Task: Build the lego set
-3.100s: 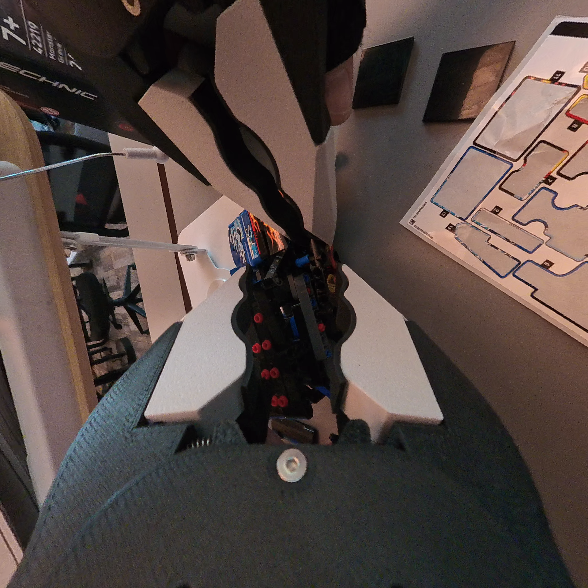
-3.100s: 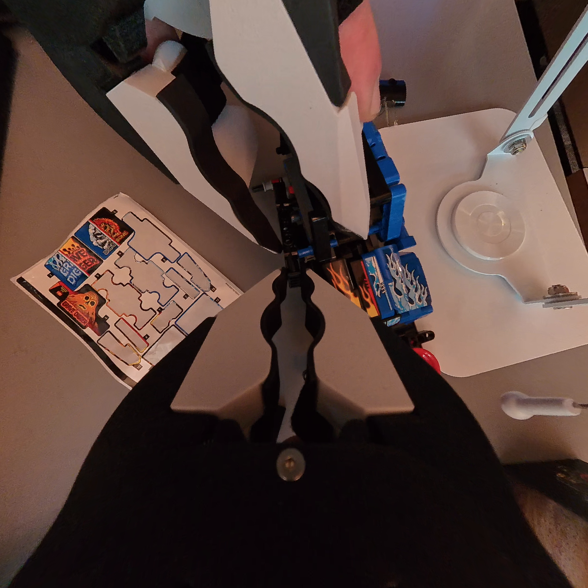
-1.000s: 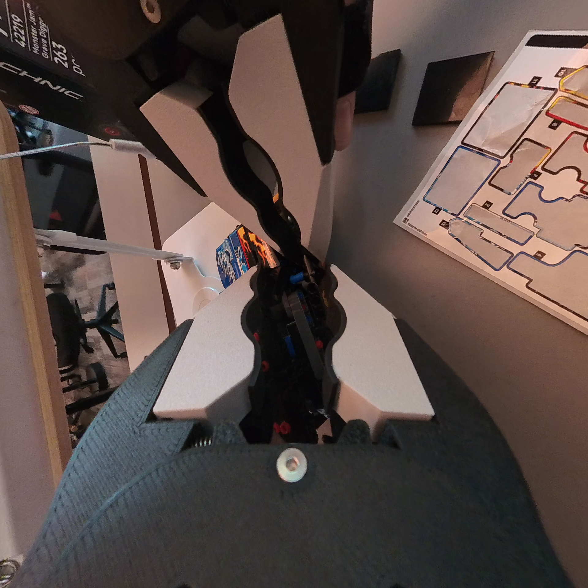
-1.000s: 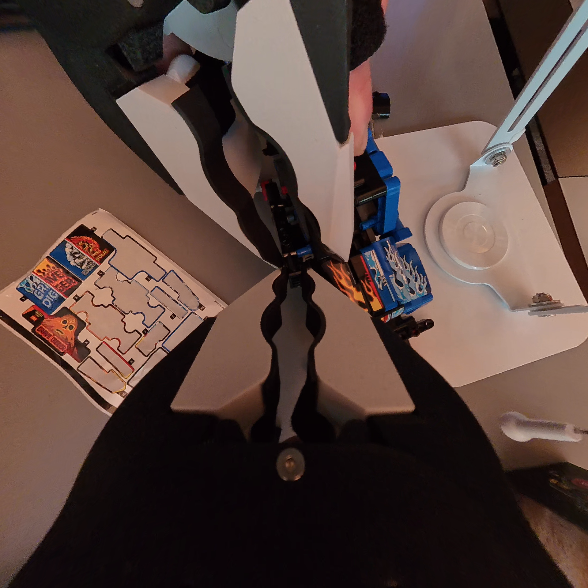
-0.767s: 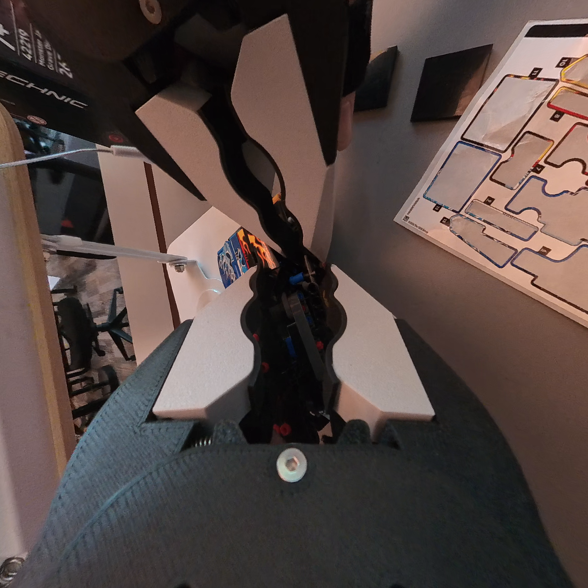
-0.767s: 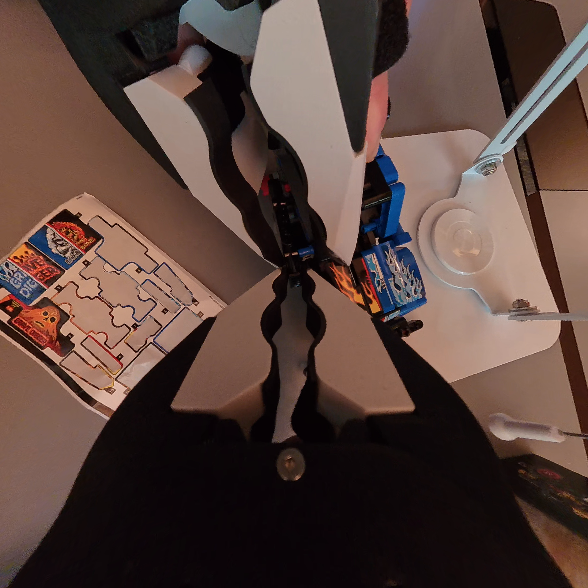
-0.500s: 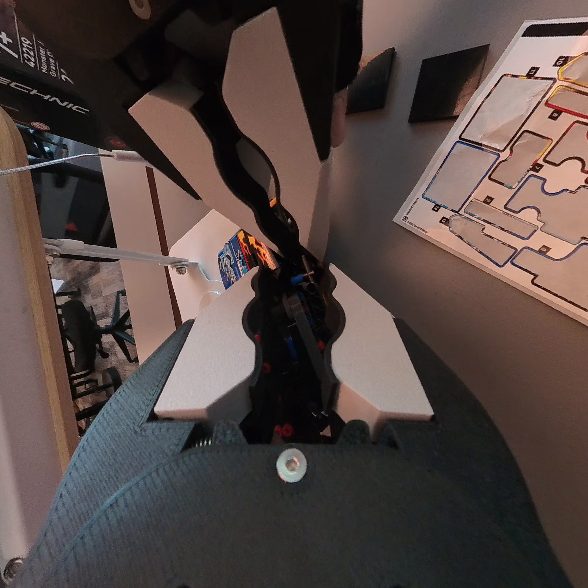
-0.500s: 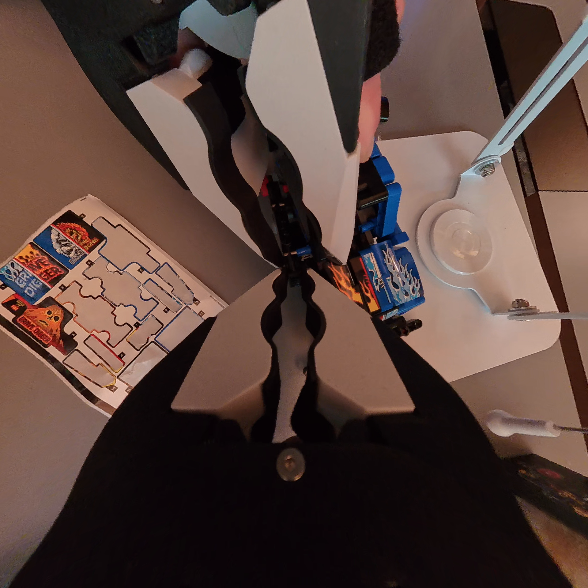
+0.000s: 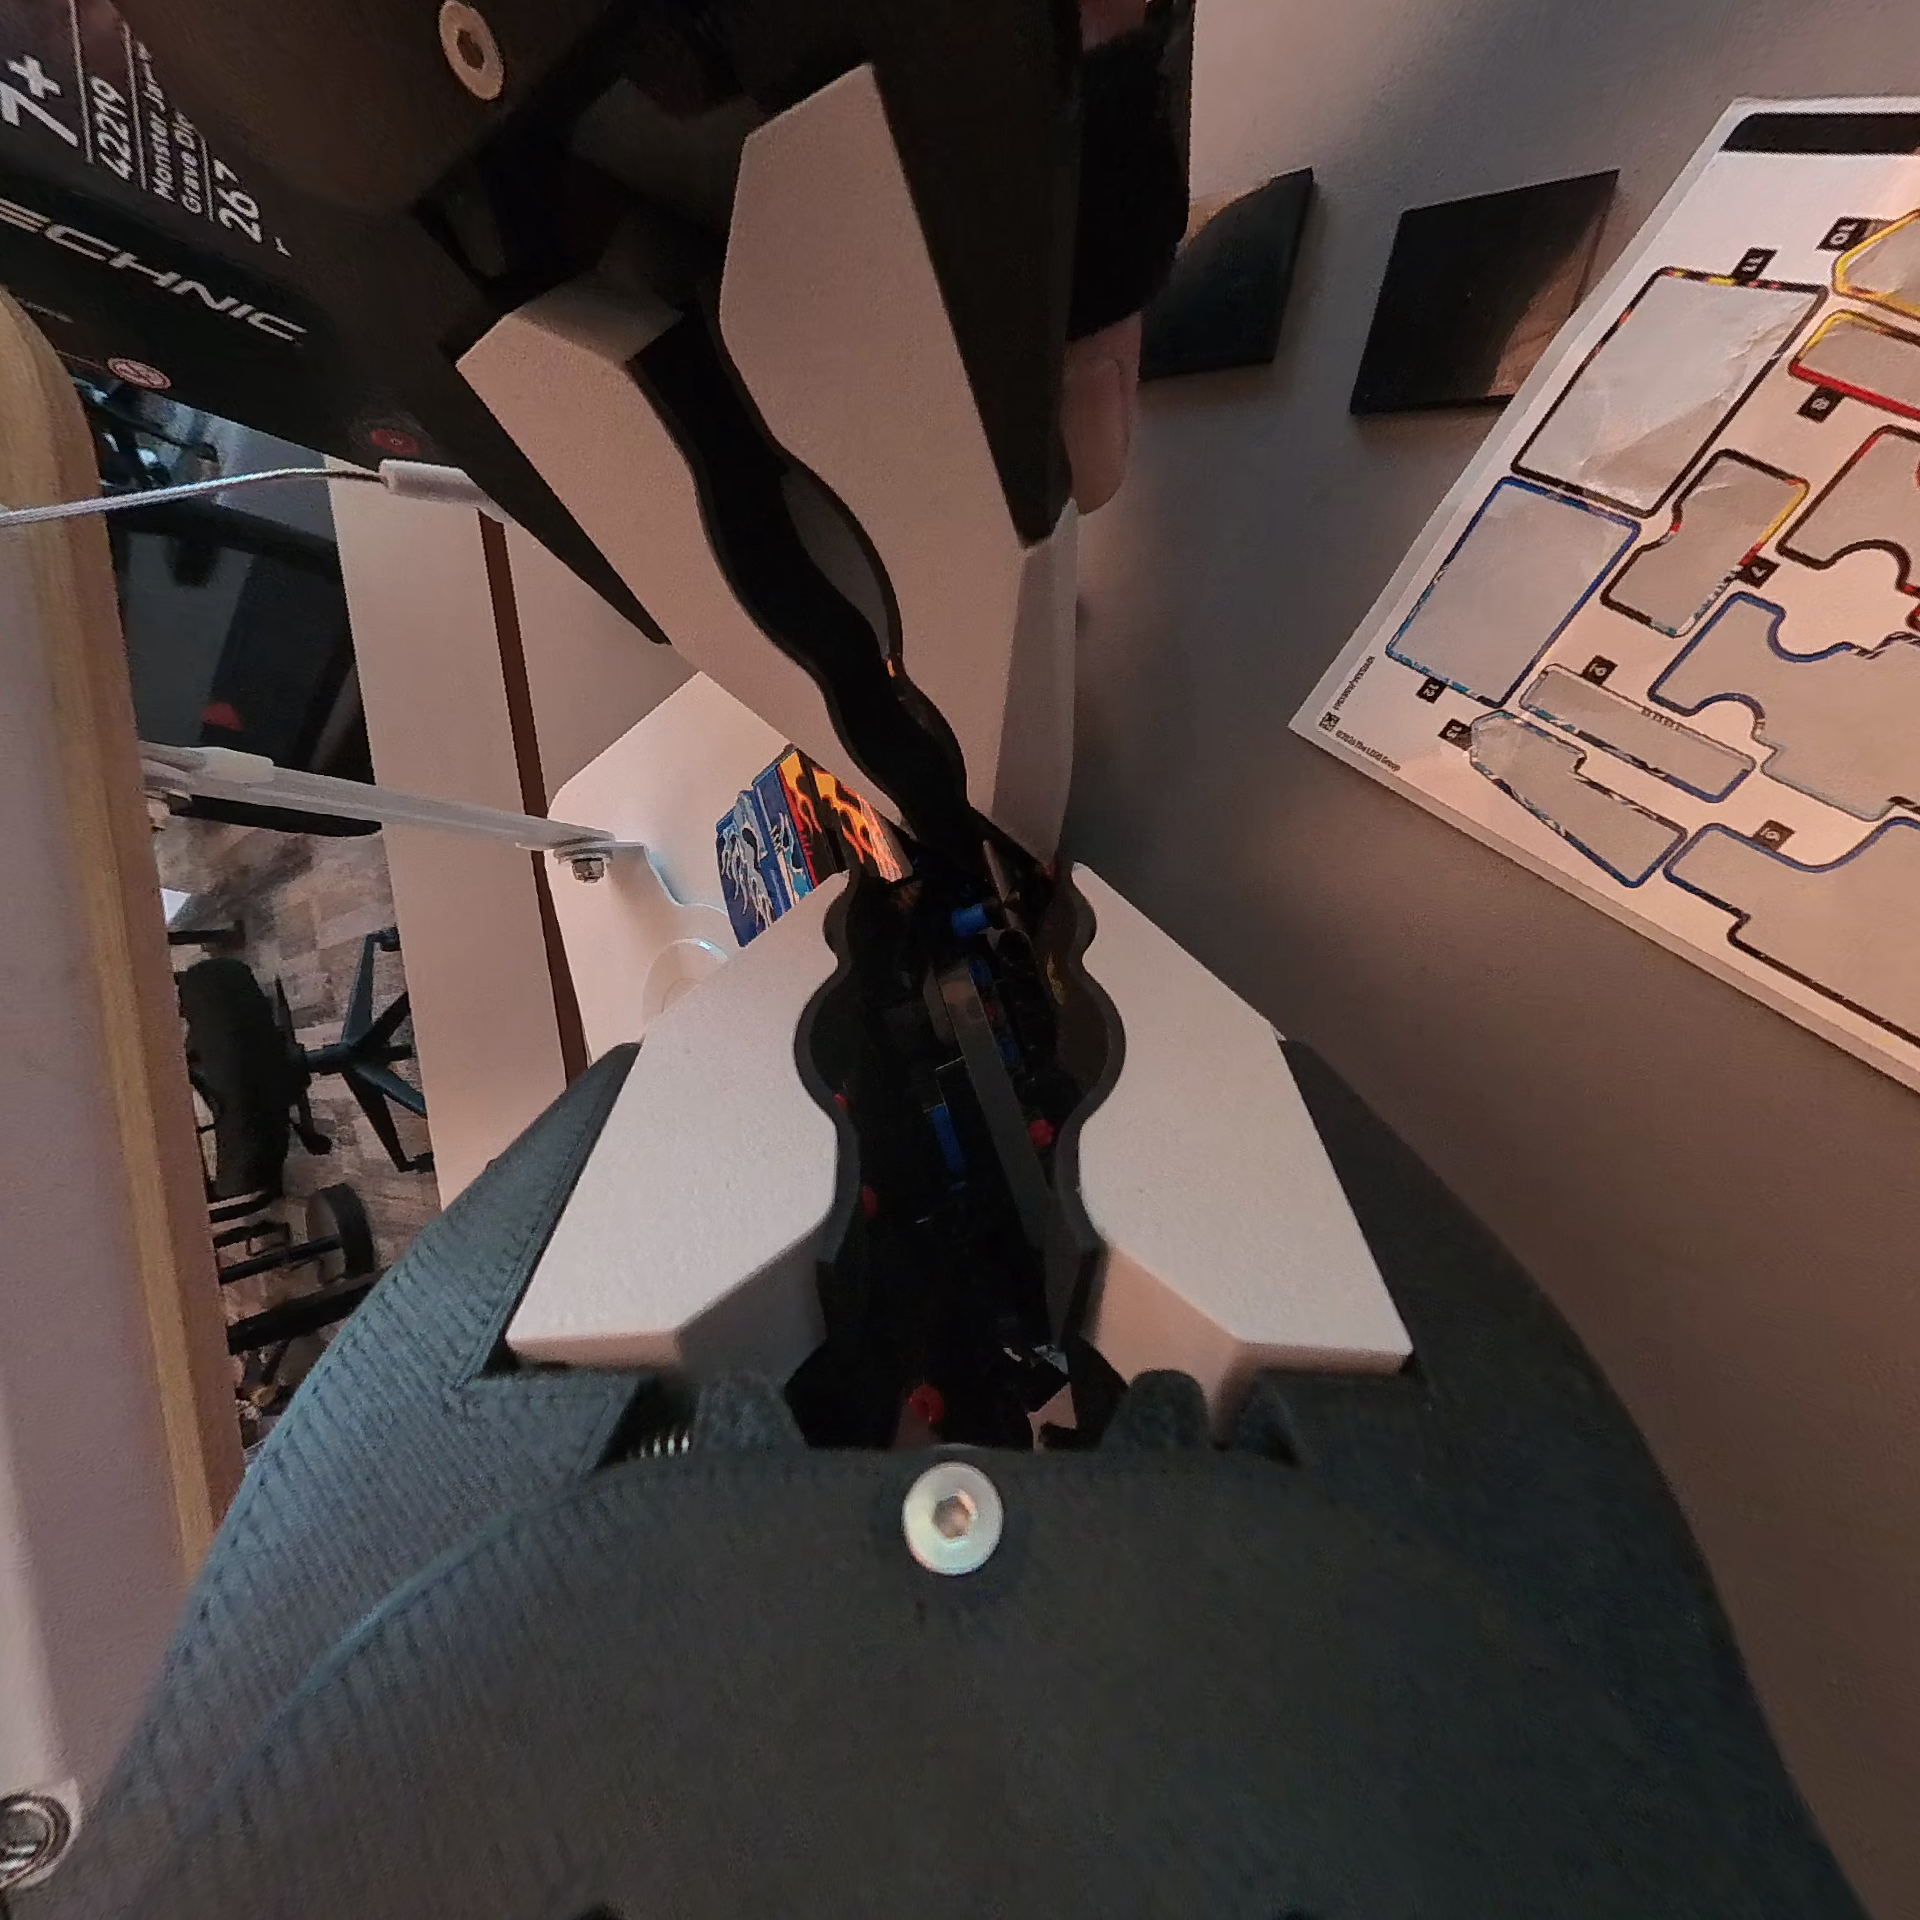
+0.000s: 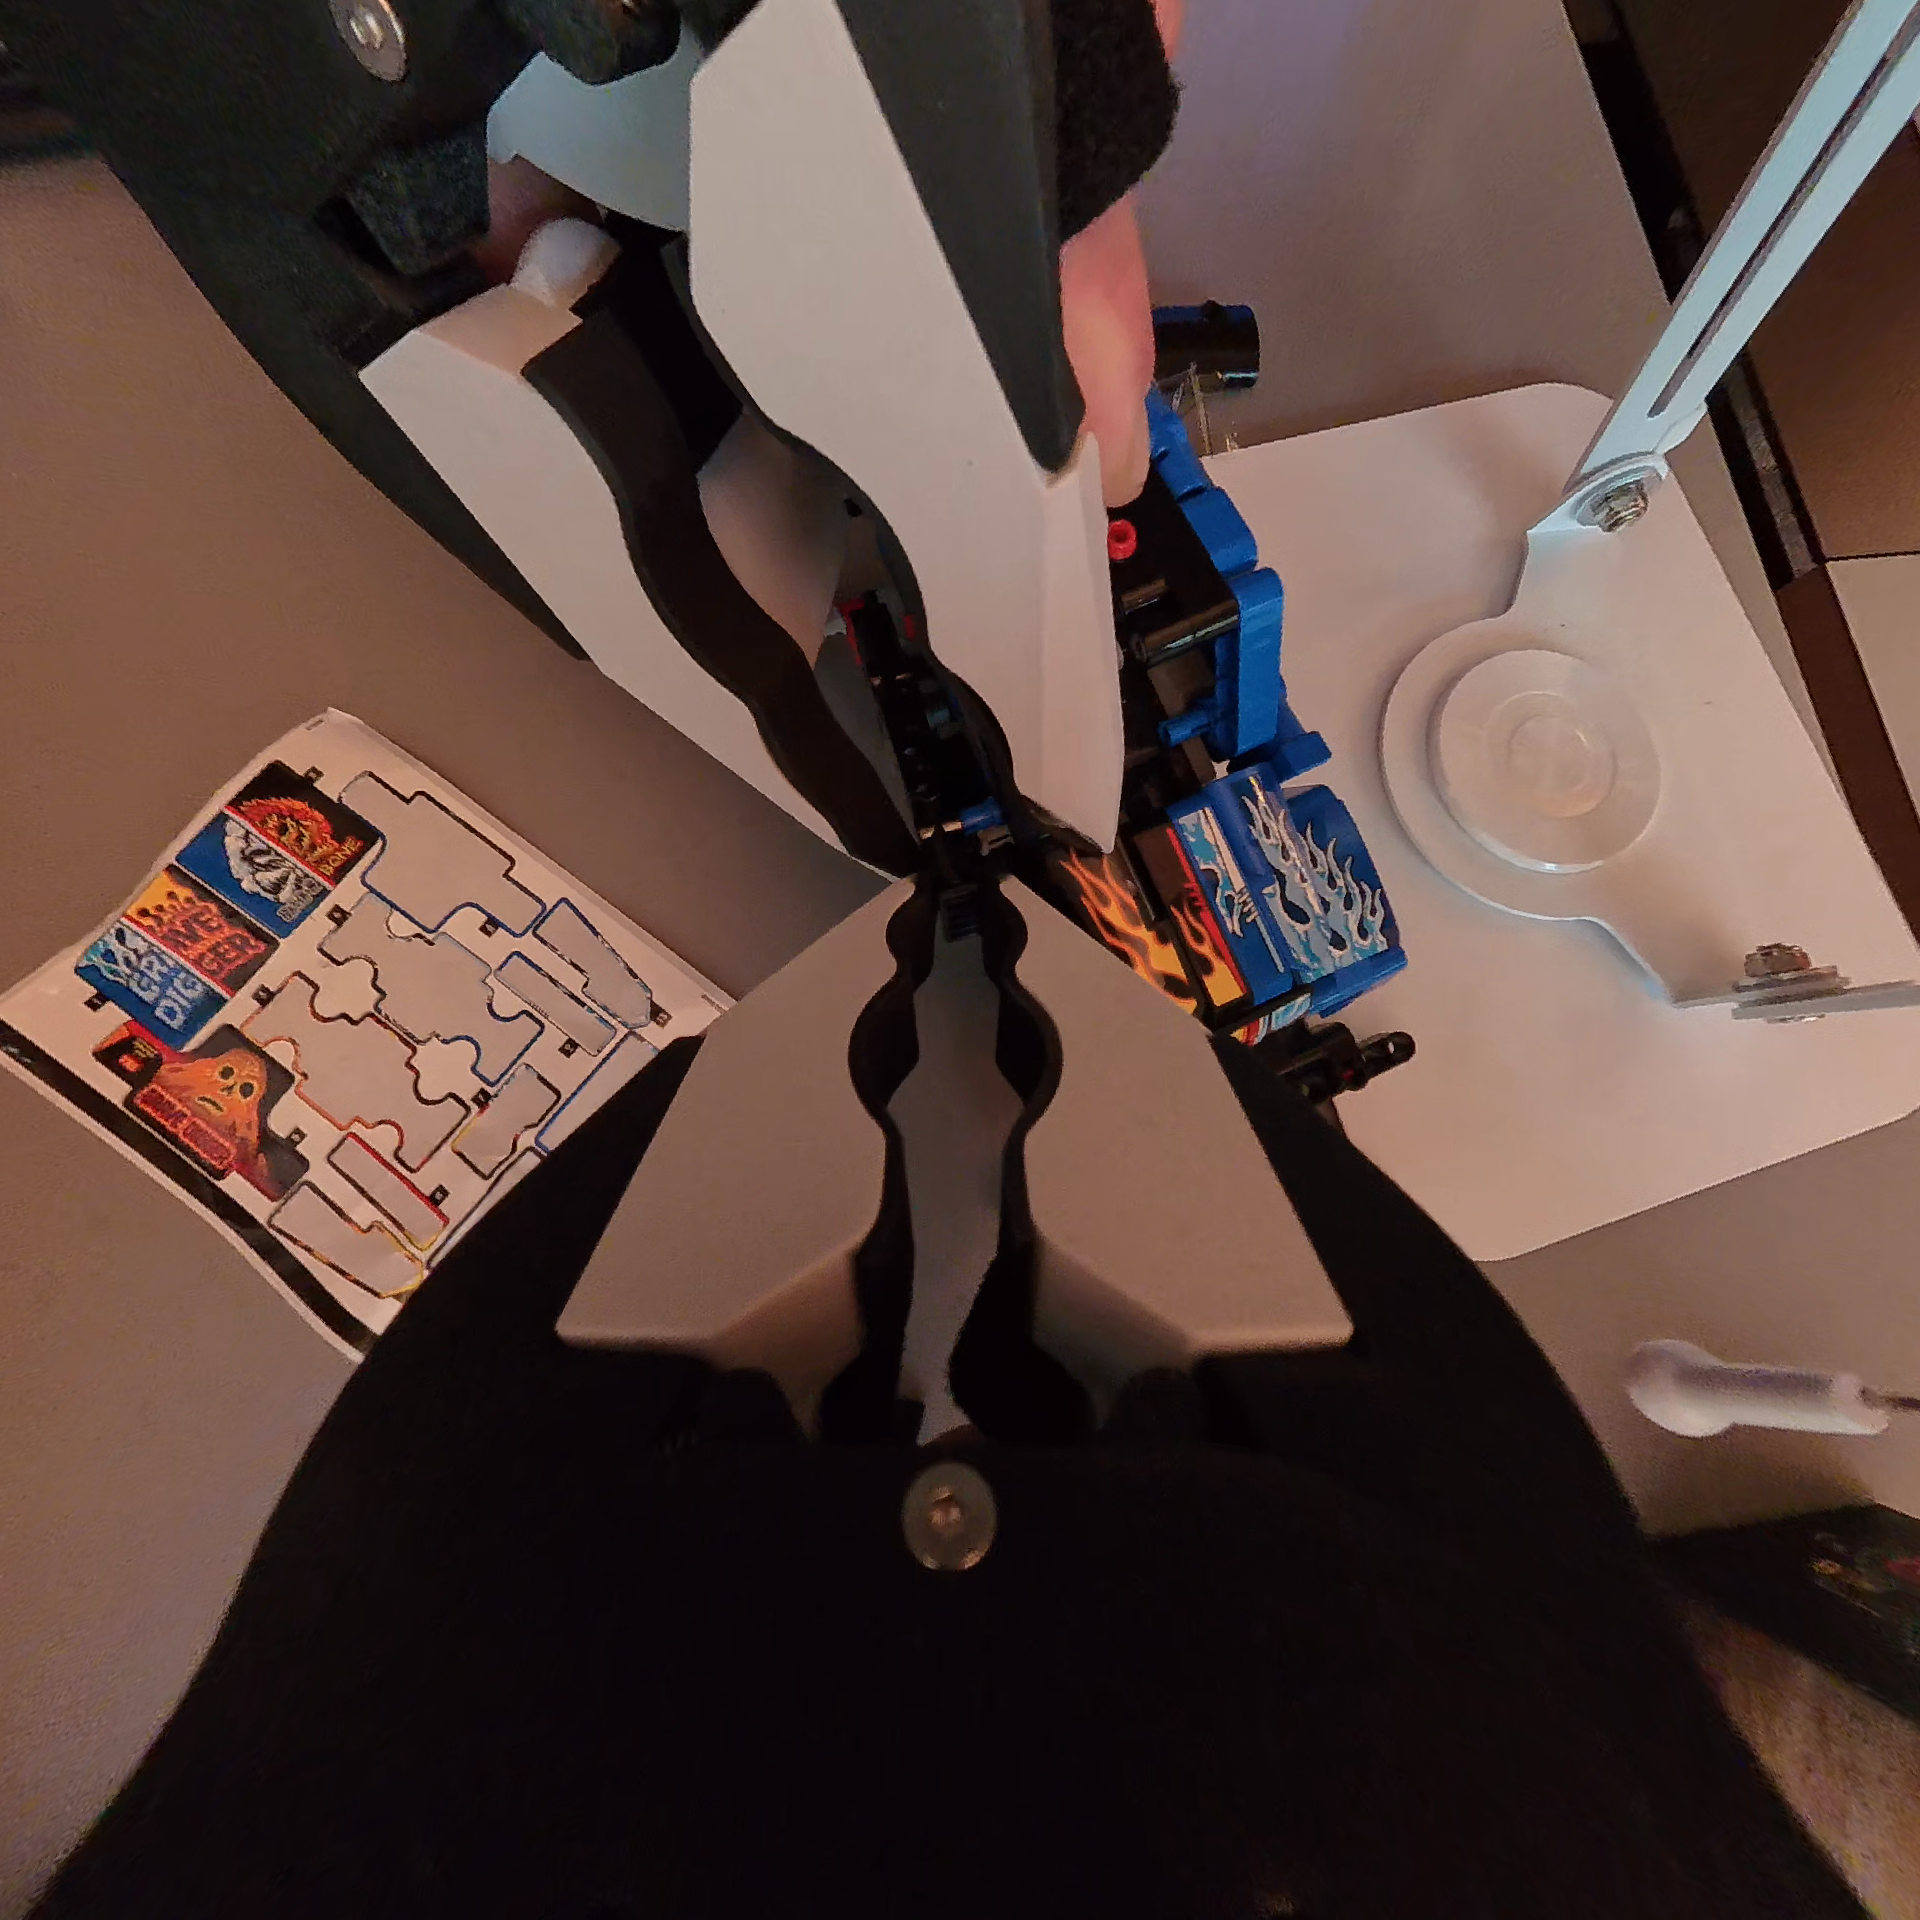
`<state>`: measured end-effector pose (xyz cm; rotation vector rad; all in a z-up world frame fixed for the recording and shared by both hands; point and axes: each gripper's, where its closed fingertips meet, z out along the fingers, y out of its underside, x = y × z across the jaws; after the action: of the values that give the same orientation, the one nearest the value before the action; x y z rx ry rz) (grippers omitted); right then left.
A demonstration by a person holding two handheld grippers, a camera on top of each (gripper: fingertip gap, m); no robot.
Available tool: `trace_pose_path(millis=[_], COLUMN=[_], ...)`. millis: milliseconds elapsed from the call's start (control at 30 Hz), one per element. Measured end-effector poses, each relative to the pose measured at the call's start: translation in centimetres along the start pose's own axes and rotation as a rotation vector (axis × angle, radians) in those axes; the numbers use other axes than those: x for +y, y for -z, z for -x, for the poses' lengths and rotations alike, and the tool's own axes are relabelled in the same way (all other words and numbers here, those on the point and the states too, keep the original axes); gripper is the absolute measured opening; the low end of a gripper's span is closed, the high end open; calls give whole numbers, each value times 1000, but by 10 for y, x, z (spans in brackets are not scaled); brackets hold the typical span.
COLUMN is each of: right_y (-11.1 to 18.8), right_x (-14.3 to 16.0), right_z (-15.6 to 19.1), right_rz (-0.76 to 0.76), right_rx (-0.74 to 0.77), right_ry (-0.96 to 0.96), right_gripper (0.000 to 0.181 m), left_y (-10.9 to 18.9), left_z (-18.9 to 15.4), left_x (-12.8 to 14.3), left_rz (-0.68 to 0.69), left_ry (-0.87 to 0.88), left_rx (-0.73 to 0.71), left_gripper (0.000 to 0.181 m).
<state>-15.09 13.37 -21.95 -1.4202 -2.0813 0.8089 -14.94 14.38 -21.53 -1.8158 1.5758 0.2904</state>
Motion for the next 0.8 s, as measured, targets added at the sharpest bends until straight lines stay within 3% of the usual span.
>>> trace_pose_path(millis=[133, 800], right_y=[-1, -1], right_x=[0, -2], right_z=[0, -2], right_rz=[56, 21], right_rx=[47, 3], right_ry=[36, -109], right_gripper=[7, 7], left_y=[0, 0], left_z=[0, 3], left_x=[1, 2], left_rz=[9, 4], left_ry=[-2, 42], left_rx=[-3, 51], left_gripper=[34, 31])
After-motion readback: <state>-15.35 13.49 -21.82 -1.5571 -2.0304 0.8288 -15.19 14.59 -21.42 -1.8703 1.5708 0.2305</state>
